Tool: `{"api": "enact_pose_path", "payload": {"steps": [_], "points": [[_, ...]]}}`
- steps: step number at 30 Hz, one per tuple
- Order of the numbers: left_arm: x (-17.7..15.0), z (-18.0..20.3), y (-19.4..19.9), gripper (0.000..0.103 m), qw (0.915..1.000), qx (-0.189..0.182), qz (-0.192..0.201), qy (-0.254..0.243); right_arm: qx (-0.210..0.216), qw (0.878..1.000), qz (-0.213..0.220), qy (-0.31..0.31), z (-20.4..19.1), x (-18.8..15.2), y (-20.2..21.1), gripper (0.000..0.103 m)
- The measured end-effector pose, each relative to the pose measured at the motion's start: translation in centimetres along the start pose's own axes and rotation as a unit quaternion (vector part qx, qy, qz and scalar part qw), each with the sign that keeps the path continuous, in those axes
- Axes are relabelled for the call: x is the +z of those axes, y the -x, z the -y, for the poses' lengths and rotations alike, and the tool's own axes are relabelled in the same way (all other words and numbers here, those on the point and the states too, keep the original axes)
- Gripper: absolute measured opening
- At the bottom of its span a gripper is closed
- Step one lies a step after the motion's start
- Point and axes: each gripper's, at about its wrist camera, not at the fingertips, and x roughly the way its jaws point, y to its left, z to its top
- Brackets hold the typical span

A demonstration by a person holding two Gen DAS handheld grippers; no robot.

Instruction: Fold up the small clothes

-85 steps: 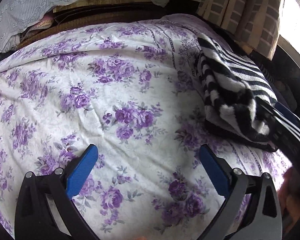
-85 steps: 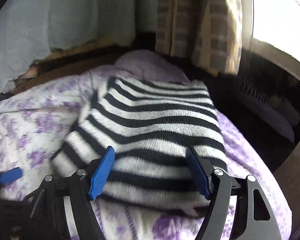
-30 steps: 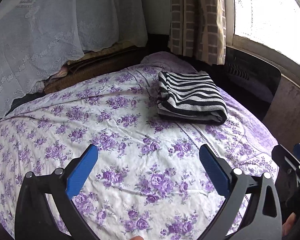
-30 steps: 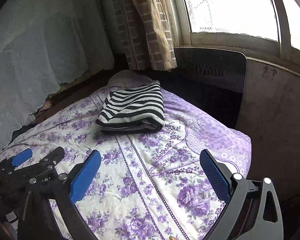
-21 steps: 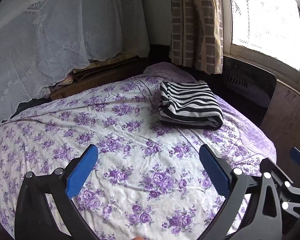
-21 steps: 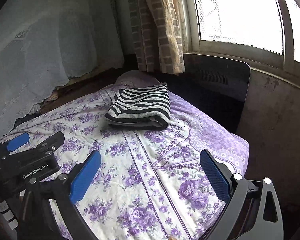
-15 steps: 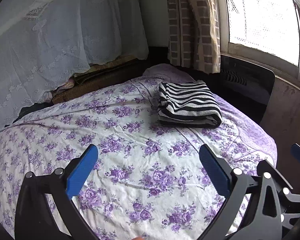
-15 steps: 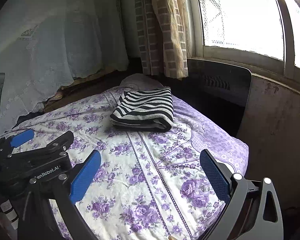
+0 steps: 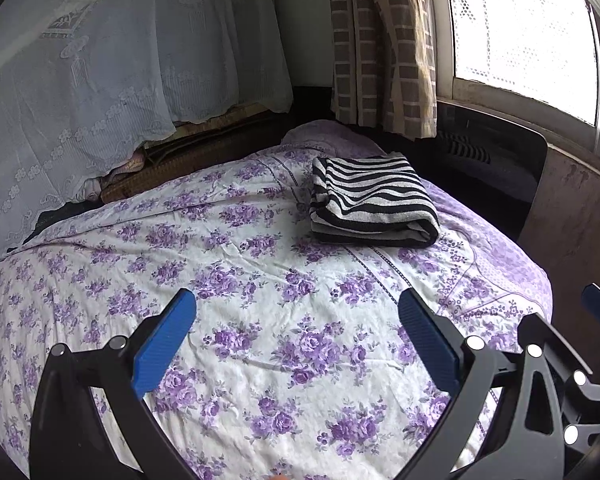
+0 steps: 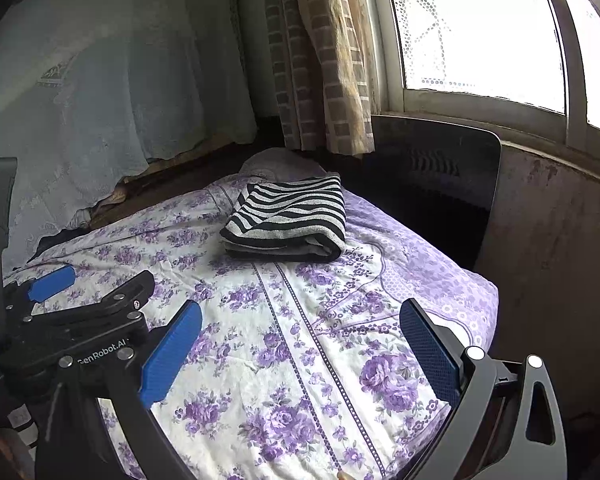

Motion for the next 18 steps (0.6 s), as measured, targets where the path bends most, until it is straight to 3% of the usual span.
{"api": "enact_pose_path", "payload": {"steps": [18], "points": [[-0.02, 0.21, 0.02, 0.099, 1.0000, -0.002, -0.003, 0.001, -0.003, 1.000, 0.002, 0.000, 0.08, -0.03, 0.19, 0.100]]}}
